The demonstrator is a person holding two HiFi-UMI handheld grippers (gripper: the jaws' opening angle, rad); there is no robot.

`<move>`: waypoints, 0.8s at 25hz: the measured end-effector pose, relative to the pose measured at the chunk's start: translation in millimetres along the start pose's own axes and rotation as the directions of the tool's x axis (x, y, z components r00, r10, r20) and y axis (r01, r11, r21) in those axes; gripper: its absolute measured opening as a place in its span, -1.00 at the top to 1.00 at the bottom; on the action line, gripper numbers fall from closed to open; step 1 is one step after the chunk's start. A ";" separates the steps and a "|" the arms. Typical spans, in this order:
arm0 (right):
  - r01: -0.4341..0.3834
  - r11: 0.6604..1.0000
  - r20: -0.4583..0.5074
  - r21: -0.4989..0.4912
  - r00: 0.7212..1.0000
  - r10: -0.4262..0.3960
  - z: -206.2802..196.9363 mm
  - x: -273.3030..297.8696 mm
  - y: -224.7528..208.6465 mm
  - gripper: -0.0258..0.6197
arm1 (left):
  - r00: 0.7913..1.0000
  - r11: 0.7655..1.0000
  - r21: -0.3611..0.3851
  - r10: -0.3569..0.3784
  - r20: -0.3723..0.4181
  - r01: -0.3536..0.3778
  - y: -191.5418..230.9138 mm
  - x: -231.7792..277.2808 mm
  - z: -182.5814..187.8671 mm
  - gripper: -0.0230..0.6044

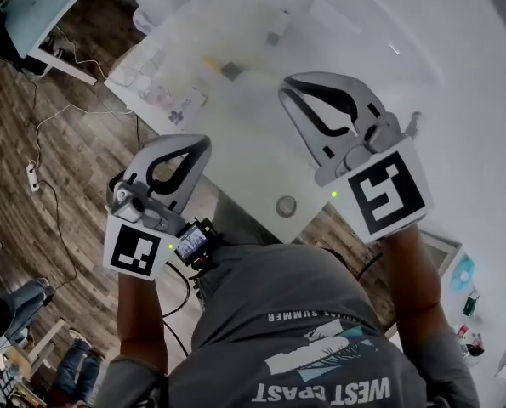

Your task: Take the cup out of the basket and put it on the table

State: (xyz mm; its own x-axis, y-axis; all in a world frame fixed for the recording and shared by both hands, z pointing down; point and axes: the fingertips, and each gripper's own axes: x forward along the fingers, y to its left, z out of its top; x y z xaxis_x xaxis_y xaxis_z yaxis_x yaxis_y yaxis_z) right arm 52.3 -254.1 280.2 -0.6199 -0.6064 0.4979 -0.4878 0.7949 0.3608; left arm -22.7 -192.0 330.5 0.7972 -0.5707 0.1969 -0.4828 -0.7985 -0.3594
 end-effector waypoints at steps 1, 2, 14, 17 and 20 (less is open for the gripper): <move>-0.013 1.000 0.001 -0.003 1.000 0.013 1.5 -0.5 8.7 0.82 | 1.000 1.000 -0.004 0.005 -0.008 -0.005 -1.8 -3.4 -2.9 0.90; -0.027 1.000 0.000 -0.003 1.000 0.027 2.1 -0.7 17.3 0.82 | 1.000 1.000 -0.007 0.011 -0.015 -0.011 -3.4 -6.9 -5.8 0.90; -0.214 0.977 -0.078 -0.014 0.974 0.212 -27.6 21.7 120.2 0.82 | 0.994 0.996 -0.049 0.068 -0.080 -0.073 -22.2 -43.7 -39.2 0.90; -0.255 0.967 -0.116 -0.007 0.961 0.252 -48.1 34.9 140.1 0.82 | 0.993 0.994 -0.066 0.080 -0.085 -0.085 -27.0 -48.1 -48.0 0.90; -0.277 0.961 -0.170 0.007 0.946 0.275 -75.9 51.1 155.6 0.82 | 0.992 0.992 -0.084 0.090 -0.094 -0.098 -31.9 -54.0 -56.7 0.90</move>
State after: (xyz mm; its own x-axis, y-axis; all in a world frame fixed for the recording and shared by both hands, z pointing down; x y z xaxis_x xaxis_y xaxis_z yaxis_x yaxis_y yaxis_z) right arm -8.6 -160.0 421.7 -0.6160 -0.3524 0.7045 -0.3008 0.9318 0.2031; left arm -70.9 -146.5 383.1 0.7130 -0.6557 0.2485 -0.5874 -0.7521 -0.2990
